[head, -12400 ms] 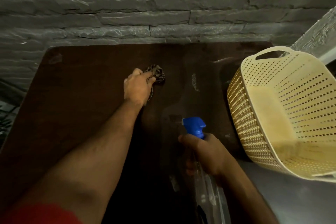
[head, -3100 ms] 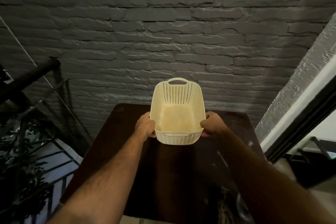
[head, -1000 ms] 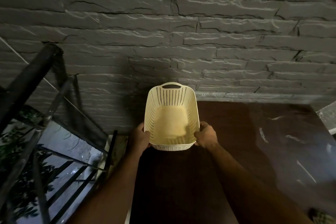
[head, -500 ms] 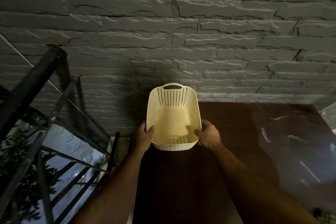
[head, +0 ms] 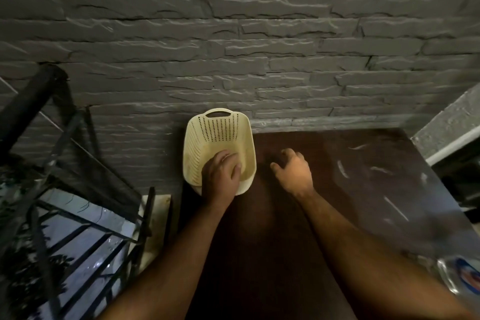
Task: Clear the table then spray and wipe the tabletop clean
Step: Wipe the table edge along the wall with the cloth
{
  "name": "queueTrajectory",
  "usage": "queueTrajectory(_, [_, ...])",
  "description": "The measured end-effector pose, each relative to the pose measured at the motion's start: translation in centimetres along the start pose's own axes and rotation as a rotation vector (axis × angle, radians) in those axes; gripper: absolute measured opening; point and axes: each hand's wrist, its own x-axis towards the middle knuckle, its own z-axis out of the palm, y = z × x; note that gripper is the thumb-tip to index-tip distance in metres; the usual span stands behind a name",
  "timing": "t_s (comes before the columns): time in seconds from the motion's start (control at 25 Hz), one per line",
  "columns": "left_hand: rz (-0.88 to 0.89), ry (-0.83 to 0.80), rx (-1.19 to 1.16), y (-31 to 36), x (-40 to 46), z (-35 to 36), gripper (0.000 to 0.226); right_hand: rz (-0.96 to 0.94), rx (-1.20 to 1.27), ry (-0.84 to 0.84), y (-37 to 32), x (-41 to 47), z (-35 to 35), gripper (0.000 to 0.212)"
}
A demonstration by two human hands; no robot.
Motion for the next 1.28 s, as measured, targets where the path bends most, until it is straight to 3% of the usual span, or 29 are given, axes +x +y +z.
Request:
queueTrajectory(0.36, [0.102, -0.046, -0.05, 15.8, -6.4, 8.5, 0.031, -0.097, -0.111, 0.123, 12.1, -3.9, -15.0, 0.048])
queueTrajectory(0.72, [0.239, -0.39, -0.136, 30.7, -13.9, 19.5, 0.033, -0.081, -0.185, 0.36, 23.6, -7.8, -33.3, 0.039])
queueTrajectory(0.88, [0.205, -0.617, -0.055, 32.2, -15.4, 23.9, 0.04, 0.027, 0.064, 0.379, 27.3, -8.5, -38.4, 0.025])
queueTrajectory(1.04, [0.08, -0.845, 0.067, 32.3, -17.1, 27.3, 0.048, 0.137, 0.309, 0.176, 33.3, -10.5, -39.0, 0.015])
queueTrajectory(1.2, [-0.051, -0.909, 0.143, 33.5, -18.3, 28.9, 0.052, 0.221, 0.257, -0.186, 38.8, -12.2, -36.9, 0.047])
queueTrajectory(1.28, [-0.155, -0.922, 0.174, 33.7, -18.7, 29.6, 0.07, 0.18, 0.242, -0.391, 40.0, -12.5, -35.3, 0.064])
